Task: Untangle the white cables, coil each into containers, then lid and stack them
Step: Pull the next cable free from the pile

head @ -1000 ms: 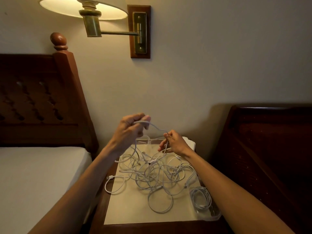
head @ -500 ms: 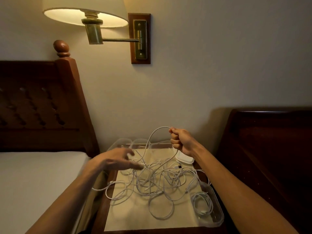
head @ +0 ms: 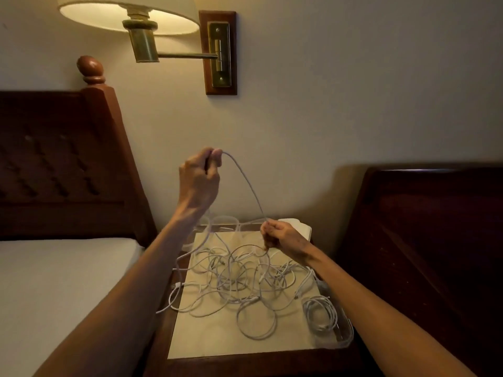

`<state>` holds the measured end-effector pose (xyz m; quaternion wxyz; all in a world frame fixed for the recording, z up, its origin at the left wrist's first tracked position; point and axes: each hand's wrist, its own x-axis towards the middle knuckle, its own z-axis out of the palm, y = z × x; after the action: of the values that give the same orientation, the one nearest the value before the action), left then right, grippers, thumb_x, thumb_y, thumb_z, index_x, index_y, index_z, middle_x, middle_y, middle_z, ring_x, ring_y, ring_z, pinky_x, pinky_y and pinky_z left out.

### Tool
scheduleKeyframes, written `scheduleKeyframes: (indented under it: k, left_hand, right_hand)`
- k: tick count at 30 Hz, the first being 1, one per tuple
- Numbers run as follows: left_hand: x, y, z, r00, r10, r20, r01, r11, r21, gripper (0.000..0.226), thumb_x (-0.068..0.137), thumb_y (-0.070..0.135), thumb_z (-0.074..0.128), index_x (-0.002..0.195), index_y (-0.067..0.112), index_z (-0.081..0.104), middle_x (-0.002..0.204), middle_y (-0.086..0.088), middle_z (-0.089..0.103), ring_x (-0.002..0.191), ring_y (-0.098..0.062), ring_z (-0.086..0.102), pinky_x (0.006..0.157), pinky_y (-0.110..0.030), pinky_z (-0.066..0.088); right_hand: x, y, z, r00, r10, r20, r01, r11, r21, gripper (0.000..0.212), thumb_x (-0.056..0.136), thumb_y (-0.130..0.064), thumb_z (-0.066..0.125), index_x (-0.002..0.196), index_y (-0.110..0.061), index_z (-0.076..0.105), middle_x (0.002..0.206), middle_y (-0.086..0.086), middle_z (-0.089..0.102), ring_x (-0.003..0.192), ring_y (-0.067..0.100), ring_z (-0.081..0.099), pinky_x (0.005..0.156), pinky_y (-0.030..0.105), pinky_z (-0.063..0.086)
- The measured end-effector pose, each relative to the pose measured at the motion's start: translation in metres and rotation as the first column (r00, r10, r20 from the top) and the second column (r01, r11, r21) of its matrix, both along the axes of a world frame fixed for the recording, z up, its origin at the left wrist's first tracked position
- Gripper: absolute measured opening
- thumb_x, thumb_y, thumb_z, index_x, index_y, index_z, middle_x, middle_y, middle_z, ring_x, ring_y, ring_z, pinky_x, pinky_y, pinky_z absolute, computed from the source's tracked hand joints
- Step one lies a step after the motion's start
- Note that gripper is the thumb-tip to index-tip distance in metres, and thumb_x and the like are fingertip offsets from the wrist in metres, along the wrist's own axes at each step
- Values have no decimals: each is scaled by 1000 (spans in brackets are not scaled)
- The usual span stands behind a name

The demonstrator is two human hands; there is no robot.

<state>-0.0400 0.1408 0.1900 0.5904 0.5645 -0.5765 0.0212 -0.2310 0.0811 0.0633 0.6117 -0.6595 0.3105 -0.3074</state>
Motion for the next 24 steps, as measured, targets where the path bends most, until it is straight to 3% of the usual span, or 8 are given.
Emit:
scheduleKeyframes:
  k: [4, 6, 8, 9, 12, 15, 19, 24]
  left_hand:
    - [25, 4, -7, 993, 74, 92, -96, 961, 259, 33, 101, 23, 47, 75, 9, 61, 63, -2, 55, 57, -11, 49, 53, -22, 36]
    - [36, 8, -21, 940, 108, 323, -292, 744, 601, 29, 100, 20, 47, 84, 3, 65, 79, -9, 62, 72, -25, 56, 64, -33, 41]
    - [38, 16, -31, 857, 78, 510, -475, 504, 721, 15, 95, 11, 51, 96, 2, 63, 93, -12, 59, 86, -28, 55, 73, -35, 41]
    - [35, 18, -35, 845, 72, 530, -483, 528, 699, 14, 91, 6, 54, 103, 2, 61, 103, -14, 59, 95, -31, 55, 78, -36, 41]
    - [13, 11, -42, 918, -69, 390, -137, 868, 477, 44, 89, -6, 49, 133, 2, 48, 135, -18, 50, 120, -34, 49, 94, -37, 42]
    - [-8, -3, -56, 874, -281, 397, 79, 888, 453, 50, 97, 2, 45, 146, 9, 37, 143, -13, 45, 126, -30, 46, 101, -38, 40]
    - [-10, -19, -81, 859, -346, 378, 136, 865, 483, 17, 100, 15, 48, 106, 9, 63, 102, -8, 60, 96, -27, 56, 80, -36, 43]
    - [-8, -27, -53, 868, -229, 441, 159, 969, 189, 16, 95, 9, 54, 82, 8, 65, 82, -4, 60, 73, -17, 52, 65, -32, 44]
  right_hand:
    - [7, -4, -8, 992, -101, 71, 98, 994, 46, 26, 105, -9, 36, 94, -7, 59, 70, 4, 49, 66, 14, 57, 82, 35, 53]
    - [11, -10, 6, 981, -142, 132, 137, 989, 45, 25, 105, -9, 35, 97, -7, 59, 68, 2, 48, 61, 12, 55, 78, 32, 56]
    - [15, -16, 16, 983, -156, 94, 159, 987, -31, 26, 105, -12, 37, 97, -10, 61, 66, 0, 47, 56, 10, 50, 67, 26, 52]
    - [18, -17, 18, 987, -151, 56, 155, 985, -79, 27, 105, -13, 37, 96, -12, 62, 65, -1, 46, 55, 9, 46, 60, 23, 47]
    - [26, -15, 20, 994, -106, -2, 105, 985, -136, 27, 106, -13, 37, 94, -12, 62, 63, -2, 39, 51, 6, 34, 52, 22, 29]
    - [28, -11, 20, 997, -77, 0, 76, 987, -142, 27, 106, -15, 37, 94, -12, 62, 61, -5, 36, 51, 4, 31, 51, 22, 24]
    - [18, -13, 15, 997, -74, 11, 75, 985, -158, 28, 105, -17, 40, 94, -19, 66, 60, -6, 39, 53, 7, 30, 50, 21, 25]
    - [14, -1, 4, 994, -67, 91, 79, 987, -138, 25, 105, -15, 38, 89, -10, 57, 56, -14, 41, 53, 3, 30, 53, 19, 25]
